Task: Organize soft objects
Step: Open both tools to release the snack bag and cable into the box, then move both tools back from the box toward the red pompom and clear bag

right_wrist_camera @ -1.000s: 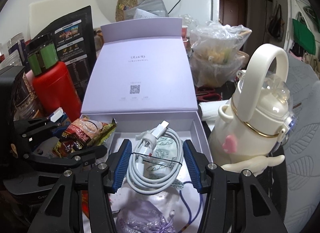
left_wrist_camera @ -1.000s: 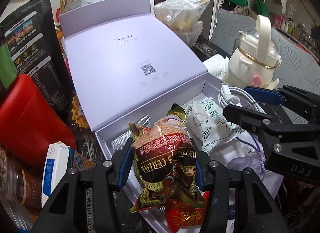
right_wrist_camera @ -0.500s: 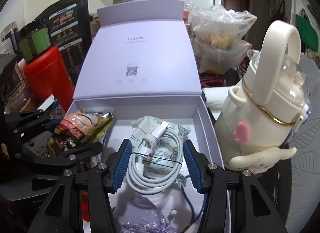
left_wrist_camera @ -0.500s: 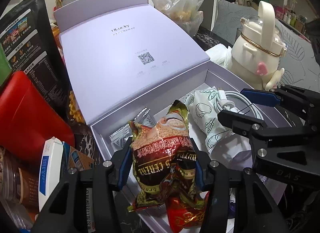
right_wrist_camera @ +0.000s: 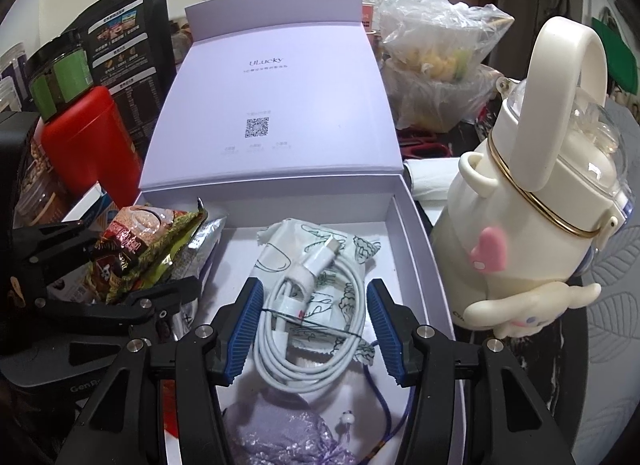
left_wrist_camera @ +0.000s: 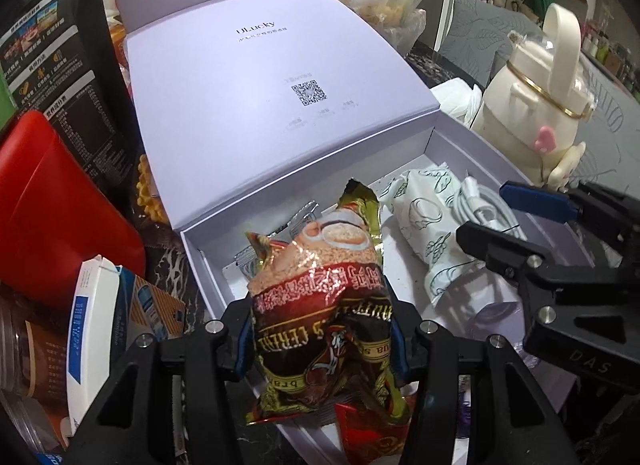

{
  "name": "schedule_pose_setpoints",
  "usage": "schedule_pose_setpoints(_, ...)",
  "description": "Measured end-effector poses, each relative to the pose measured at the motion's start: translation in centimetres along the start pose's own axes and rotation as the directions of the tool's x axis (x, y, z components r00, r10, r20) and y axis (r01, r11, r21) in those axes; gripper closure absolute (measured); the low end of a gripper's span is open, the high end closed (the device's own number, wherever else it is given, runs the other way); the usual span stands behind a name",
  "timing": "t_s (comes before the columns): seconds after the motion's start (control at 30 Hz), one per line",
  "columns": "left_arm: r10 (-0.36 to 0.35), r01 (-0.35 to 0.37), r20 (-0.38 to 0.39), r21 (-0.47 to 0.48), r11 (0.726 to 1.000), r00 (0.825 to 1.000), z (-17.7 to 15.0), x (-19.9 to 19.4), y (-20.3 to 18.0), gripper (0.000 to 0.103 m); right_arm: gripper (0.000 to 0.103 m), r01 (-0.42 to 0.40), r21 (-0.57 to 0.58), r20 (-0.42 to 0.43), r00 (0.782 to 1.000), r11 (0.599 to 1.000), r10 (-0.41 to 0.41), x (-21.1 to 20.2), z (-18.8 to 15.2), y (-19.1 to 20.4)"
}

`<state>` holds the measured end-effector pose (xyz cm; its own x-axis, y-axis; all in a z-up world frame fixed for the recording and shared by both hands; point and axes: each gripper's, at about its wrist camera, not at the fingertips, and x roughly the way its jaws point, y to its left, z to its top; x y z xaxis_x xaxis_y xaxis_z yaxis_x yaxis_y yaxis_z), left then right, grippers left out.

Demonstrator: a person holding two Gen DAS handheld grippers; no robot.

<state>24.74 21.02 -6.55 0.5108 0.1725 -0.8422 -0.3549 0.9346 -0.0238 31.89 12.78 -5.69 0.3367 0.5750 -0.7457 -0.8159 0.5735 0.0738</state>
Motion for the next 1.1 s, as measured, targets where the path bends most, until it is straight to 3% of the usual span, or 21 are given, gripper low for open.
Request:
schedule_pose_setpoints(0.1,-0.037,0.037,0.015,-0.020,0.999,0.999,0.0,-0.6,0.1,0.048,0.047,0.006,0.001,0.003,1.000,1.000,-0.006,-0.3,0.1,0.0)
schedule_pose_setpoints(0.27,-0.021,0.021,0.049,-0.005,1.000,0.999,0.0,-1.8,-0.2,0.043,0.044,0.021,-0.001,0.030,0.999,1.000,-0.021,-1.5,0.2,0.0)
schedule_pose_setpoints(0.83,-0.011,0.011,0.172,0.001,1.000,0.985,-0.6,-9.1,-0.3,0.043,0.042,0.109,0.002,0.130,0.986,0.994,-0.109,-8.4,-0.4,0.7)
schedule_pose_setpoints(1.1,0.004,-0.006,0.256,0.006,1.000,0.967,-1.7,-14.0,-0.9,0.043,0.042,0.128,-0.010,0.194,0.973,0.992,-0.124,-12.9,-1.1,2.3)
